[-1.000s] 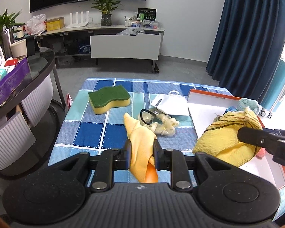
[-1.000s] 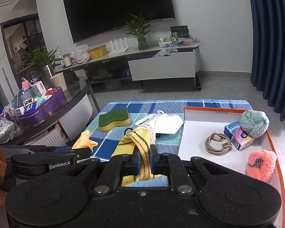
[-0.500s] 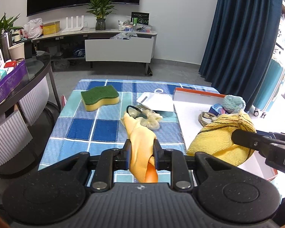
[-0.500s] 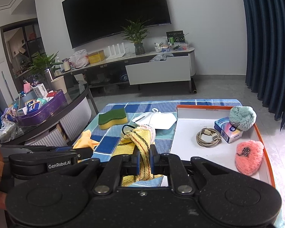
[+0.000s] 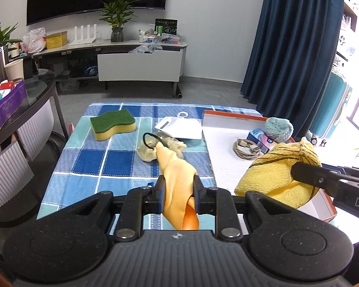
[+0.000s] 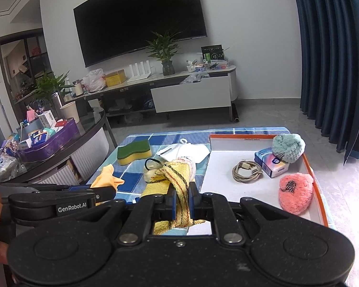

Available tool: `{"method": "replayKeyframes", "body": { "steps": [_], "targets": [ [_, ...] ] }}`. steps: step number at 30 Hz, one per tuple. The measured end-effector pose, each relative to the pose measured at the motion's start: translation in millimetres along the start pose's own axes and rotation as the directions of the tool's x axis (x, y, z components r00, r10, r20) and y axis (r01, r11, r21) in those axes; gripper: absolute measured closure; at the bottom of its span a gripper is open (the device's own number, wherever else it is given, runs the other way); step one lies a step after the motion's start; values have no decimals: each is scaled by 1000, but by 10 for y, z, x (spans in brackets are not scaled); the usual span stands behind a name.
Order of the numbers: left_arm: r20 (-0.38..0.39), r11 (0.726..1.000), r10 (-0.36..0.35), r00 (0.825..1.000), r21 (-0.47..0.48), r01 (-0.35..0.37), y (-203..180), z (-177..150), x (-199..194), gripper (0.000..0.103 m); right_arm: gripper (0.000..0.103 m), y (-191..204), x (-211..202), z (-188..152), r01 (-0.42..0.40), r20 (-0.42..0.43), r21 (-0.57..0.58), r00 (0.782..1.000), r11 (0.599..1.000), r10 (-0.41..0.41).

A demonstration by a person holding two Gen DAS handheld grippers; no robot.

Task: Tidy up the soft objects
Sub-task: 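Carry the yellow-orange cloth and striped towel over the white box with both grippers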

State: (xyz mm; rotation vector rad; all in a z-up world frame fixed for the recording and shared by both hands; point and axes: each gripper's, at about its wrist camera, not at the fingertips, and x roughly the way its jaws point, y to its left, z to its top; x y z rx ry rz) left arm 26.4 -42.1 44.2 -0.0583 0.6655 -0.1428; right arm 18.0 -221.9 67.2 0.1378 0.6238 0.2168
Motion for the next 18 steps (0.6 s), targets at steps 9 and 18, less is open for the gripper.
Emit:
{"method": "replayKeyframes", "body": {
  "steps": [9,18],
  "targets": [
    [-8,999,-27,1000,20,27,-169,-27,22,79,90,-142,-123,-24,32,16,19,999,999,-32],
    [-12,997,-56,998,45,57,-348,-40,36,79,90,-308,-218,-38,66,34,47,997,997,-68]
  ]
}}
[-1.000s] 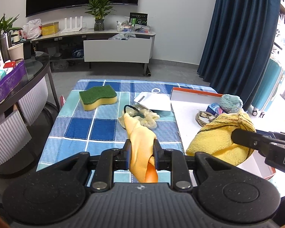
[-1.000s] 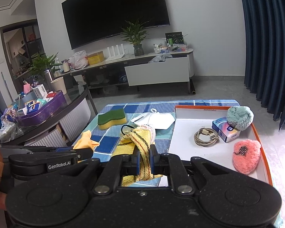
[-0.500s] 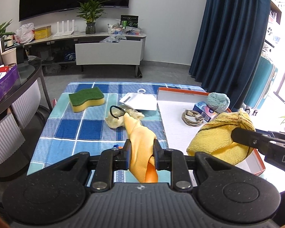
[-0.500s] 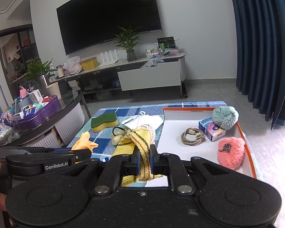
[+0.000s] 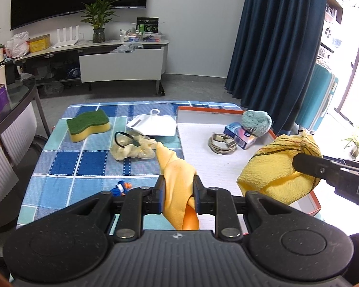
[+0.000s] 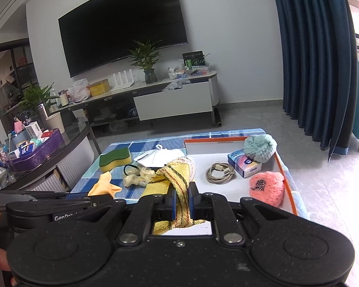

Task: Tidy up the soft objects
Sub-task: 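Carry the yellow-orange cloth and striped towel over the white box with both grippers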

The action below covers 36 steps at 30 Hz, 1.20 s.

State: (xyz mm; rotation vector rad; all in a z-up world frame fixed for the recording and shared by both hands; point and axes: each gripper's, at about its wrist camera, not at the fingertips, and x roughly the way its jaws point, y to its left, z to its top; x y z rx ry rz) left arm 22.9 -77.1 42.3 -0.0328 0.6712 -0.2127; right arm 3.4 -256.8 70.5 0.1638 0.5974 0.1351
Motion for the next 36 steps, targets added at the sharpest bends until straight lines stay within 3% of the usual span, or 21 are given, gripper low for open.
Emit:
{"method": "replayKeyframes", "body": {
  "steps": [23,36],
  "targets": [
    [-9,994,-99,995,49,99,-445,100,235,79,90,-507,-175,23,136,35,69,990,988,-139],
    [-41,990,-120,992,66,123,-604,124,439,79,90,-705,-104,35,181,25,91,983,979,-184]
  ]
}}
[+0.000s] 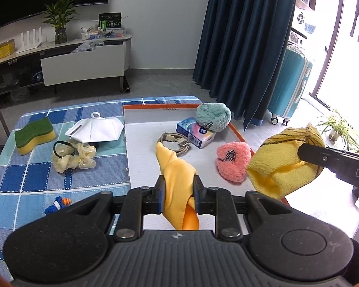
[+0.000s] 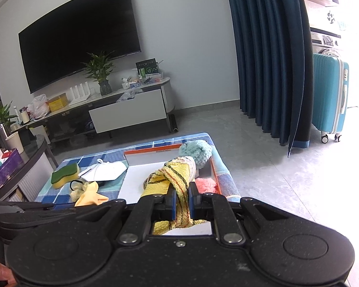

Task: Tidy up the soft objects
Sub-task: 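Carry the yellow-orange cloth and striped towel over the white box with both grippers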

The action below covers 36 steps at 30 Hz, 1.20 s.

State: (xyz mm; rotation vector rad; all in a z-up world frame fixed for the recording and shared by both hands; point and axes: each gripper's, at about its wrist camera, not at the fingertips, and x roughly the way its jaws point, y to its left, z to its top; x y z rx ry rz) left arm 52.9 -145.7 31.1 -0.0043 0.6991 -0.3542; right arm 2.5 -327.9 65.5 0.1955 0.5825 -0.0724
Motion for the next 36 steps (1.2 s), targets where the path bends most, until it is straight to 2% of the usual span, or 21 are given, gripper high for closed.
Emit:
{"method": "replayKeyframes", "body": {
  "steps": [36],
  "targets": [
    [-46,1000,7,999,-2,-7,-19,229,354,79,90,39,491,252,-16,-40,-16,999,1000,16]
  ]
}}
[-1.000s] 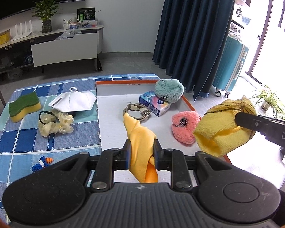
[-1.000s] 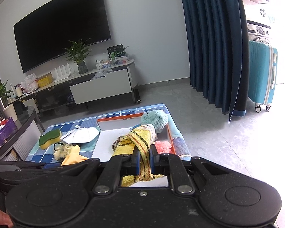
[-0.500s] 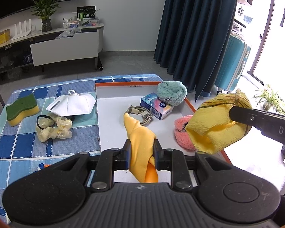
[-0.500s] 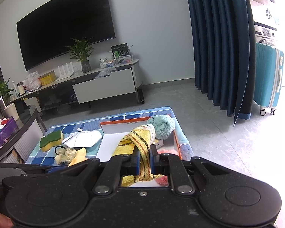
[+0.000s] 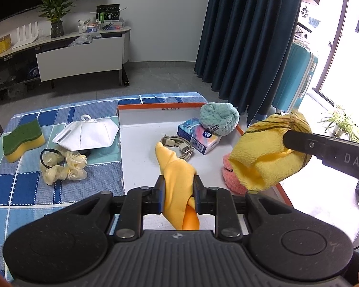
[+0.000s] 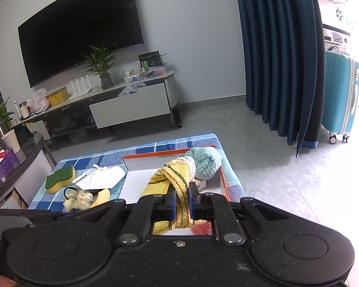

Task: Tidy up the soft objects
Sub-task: 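Carry the yellow-orange cloth and striped towel over the white box with both grippers, then lower both cloths into the box beside the balls and open both grippers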

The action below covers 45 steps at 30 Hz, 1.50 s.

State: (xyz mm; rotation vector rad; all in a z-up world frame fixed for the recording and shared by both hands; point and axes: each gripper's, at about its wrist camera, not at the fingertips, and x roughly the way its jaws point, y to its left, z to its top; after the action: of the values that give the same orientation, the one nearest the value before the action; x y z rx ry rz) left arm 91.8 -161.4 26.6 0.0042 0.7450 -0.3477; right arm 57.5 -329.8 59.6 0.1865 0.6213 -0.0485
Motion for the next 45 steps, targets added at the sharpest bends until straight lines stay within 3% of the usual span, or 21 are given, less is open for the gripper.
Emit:
{"method": "replayKeyframes", "body": {
  "steps": [26,28,29,30,32,40,43,45],
  "targets": [
    [-64,1000,-13,998,-15,12,-1,33,396,79,88,46,614,100,-25,-69,-1,997,1000,25],
    [-69,1000,-13,998,-14,12,3,25,420,79,85,47,658,101,-30,-71,4,997,1000,30],
    [-73,1000,-12,997,-15,11,4,19,427,79,77,40,683,103,-30,-71,5,997,1000,30],
    [-77,1000,-14,997,-17,13,9,15,435,79,54,31,708,104,-27,-73,7,997,1000,28],
    [-82,1000,-16,996,-17,15,9,3,443,79,42,6,721,98,-7,-63,13,998,1000,8],
    [-103,998,-64,993,-13,63,-77,-54,468,78,42,-105,581,135,-6,-21,45,1000,999,7],
    [-109,993,-116,987,-21,115,-130,-72,465,72,42,-105,521,138,-4,-8,41,1000,999,4],
    [-98,992,-123,988,-11,122,-161,-76,438,62,42,-95,487,133,-5,-2,36,1000,999,5]
  ]
}}
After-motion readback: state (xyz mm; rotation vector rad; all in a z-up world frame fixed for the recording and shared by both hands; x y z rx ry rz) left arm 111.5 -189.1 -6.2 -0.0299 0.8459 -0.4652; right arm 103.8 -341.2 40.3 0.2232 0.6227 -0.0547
